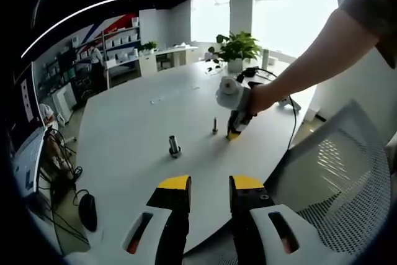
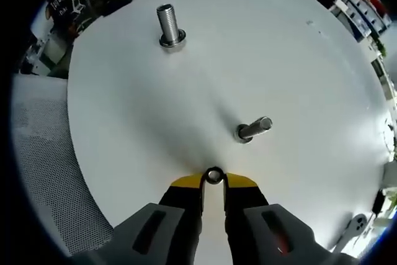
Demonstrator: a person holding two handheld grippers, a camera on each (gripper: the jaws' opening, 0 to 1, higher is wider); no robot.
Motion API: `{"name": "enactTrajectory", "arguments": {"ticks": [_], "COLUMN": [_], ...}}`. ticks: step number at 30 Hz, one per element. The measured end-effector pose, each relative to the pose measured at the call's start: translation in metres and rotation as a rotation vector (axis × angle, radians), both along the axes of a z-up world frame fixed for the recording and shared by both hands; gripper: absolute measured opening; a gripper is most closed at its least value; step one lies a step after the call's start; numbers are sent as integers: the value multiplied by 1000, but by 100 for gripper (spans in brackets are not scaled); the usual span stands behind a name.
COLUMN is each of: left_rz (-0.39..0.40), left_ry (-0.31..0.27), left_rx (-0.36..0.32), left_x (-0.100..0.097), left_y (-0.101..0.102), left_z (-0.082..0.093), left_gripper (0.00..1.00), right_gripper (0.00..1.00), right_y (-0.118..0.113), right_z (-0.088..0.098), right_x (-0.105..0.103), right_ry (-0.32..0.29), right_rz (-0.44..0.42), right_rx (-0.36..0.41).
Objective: Place the washer onto the threaded stud by aligning its center hole with the stud, sliding it down to the base, and recovering from edge contact or off-axis alignment until the washer reaches the visible bottom stop.
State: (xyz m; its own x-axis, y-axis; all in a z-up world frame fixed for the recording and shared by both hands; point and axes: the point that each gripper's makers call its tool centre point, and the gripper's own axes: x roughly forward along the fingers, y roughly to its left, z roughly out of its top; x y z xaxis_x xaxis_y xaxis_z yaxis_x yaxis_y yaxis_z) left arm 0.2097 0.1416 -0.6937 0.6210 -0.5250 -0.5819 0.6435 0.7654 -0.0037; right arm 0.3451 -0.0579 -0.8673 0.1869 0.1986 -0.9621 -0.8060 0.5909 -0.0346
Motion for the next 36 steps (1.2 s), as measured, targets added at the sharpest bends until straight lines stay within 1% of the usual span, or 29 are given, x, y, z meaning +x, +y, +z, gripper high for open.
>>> {"name": "enactTrajectory", "arguments": {"ticks": [2, 3, 6, 12, 16, 22, 27, 30, 36], "left_rz": [-2, -1, -2, -2, -3, -6, -5, -7, -4], "left_ry": [0, 1, 1, 1, 0, 1, -1, -3, -8], "left_rx": [1, 3, 2, 3, 2, 3, -1, -5, -10], "left_x": [0, 0, 0, 0, 0, -1, 0, 0, 0], "left_y": [0, 0, 0, 0, 0, -1, -1, -2, -1], "left_z": [0, 0, 0, 0, 0, 0, 1, 1, 2], "left_gripper": [23, 23, 23, 23, 23, 23, 23, 23, 23], "right_gripper": [13, 13, 13, 13, 13, 13, 13, 13, 13], "right_y": [-2, -2, -3, -2, 0, 3, 3, 4, 8], "right_z": [0, 0, 4, 13, 18, 27, 37, 42, 54], "right_x": [-1, -2, -4, 0, 2, 4, 11, 13, 23], "right_ry": [15, 19, -2, -30, -46, -73, -97, -111, -156], "right_rz": [-35, -37, -27, -65, -65, -42, -61, -54, -58], "right_rx": [6, 8, 11, 47, 54, 57, 73, 75, 90]}}
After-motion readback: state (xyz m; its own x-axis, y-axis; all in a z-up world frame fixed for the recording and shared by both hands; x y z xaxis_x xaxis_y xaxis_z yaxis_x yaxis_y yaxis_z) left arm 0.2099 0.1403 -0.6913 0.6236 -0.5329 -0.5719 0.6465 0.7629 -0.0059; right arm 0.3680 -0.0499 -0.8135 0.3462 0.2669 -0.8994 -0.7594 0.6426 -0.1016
